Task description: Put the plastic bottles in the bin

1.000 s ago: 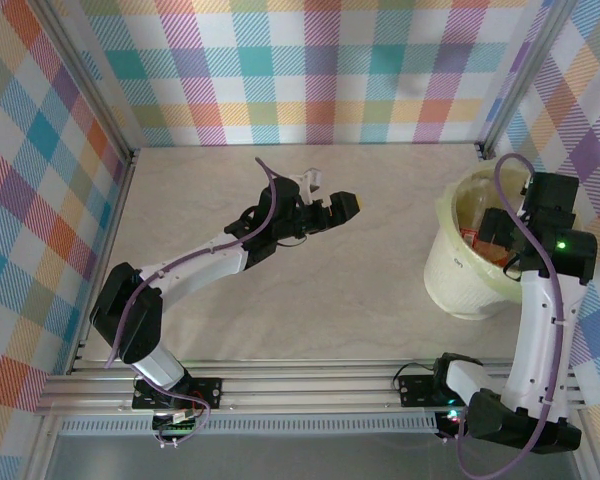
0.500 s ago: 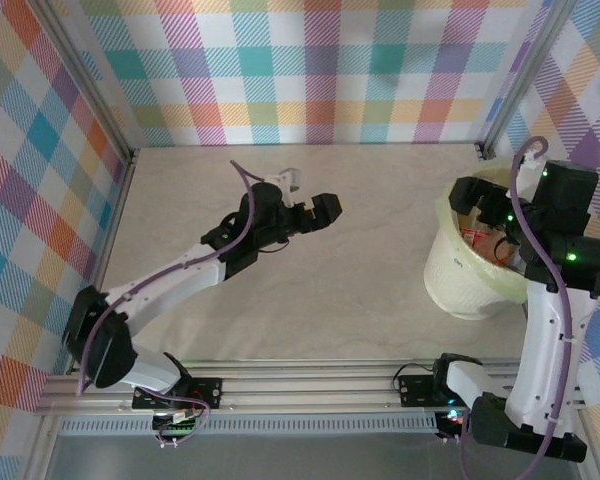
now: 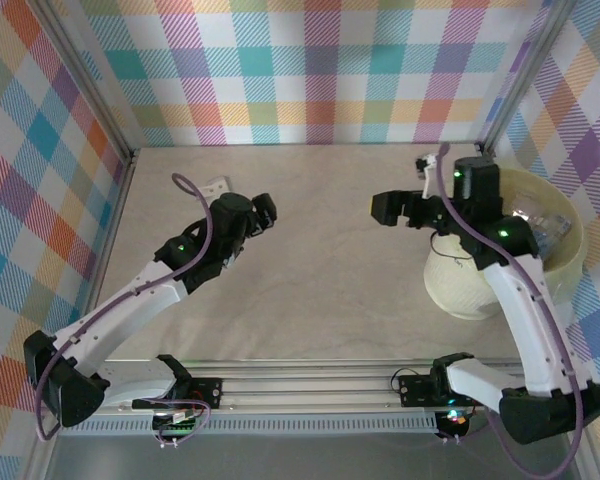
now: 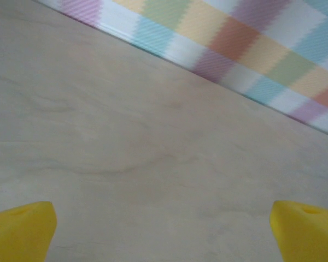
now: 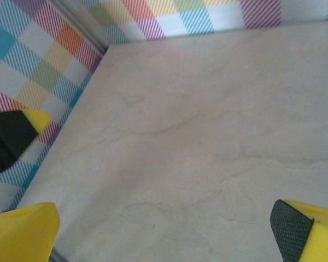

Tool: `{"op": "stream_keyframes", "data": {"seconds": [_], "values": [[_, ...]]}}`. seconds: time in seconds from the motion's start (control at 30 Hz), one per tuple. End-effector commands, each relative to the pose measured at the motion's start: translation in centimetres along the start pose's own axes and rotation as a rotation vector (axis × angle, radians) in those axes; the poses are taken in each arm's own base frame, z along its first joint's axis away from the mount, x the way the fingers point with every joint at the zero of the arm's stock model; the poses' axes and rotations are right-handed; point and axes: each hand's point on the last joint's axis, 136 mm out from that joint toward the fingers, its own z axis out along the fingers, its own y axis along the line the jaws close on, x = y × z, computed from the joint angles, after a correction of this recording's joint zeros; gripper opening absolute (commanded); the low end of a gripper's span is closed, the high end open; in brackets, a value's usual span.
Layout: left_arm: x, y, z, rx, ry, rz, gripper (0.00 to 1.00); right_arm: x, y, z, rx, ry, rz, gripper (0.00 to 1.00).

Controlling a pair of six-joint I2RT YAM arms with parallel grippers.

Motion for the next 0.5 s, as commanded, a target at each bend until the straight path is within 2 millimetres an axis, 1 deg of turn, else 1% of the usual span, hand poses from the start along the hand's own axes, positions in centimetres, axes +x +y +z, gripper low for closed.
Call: {"op": "stream_keyframes", "data": {"seconds": [0.0, 0.07, 0.13, 0.23, 0.3, 0.37, 0.43, 0.47], "values": [[-1.6, 5.5, -1.5, -0.229, -0.111, 0.08, 1.0, 0.1, 1.0, 2.6, -0.062, -0.003, -0.045, 1.0], [-2.0, 7.6, -1.9, -0.326, -0.16, 0.115, 1.0, 1.4, 0.4, 4.6, -0.037, 0.028, -0.042, 1.0], [-2.3, 9.8, -2.2, -0.436, -0.204, 0.161, 1.0, 2.8, -0.8, 6.5, -0.001, 0.036, -0.025, 1.0], [-2.4, 12.3, -2.4, -0.554, -0.253, 0.21, 1.0, 4.2, -2.9, 8.4, 0.049, 0.011, 0.031, 1.0], [-2.5, 13.9, -2.6, -0.622, -0.286, 0.243, 1.0, 5.4, -4.9, 9.3, 0.116, -0.002, 0.044, 1.0], [-2.5, 16.1, -2.6, -0.698, -0.308, 0.255, 1.0, 6.3, -6.9, 9.7, 0.197, -0.016, 0.024, 1.0], [-1.8, 18.3, -1.7, -0.742, -0.271, 0.271, 1.0, 7.3, -8.8, 9.7, 0.271, -0.028, -0.009, 1.0], [-1.4, 19.1, -1.1, -0.744, -0.254, 0.267, 1.0, 7.7, -9.4, 9.7, 0.298, -0.03, -0.02, 1.0]]}}
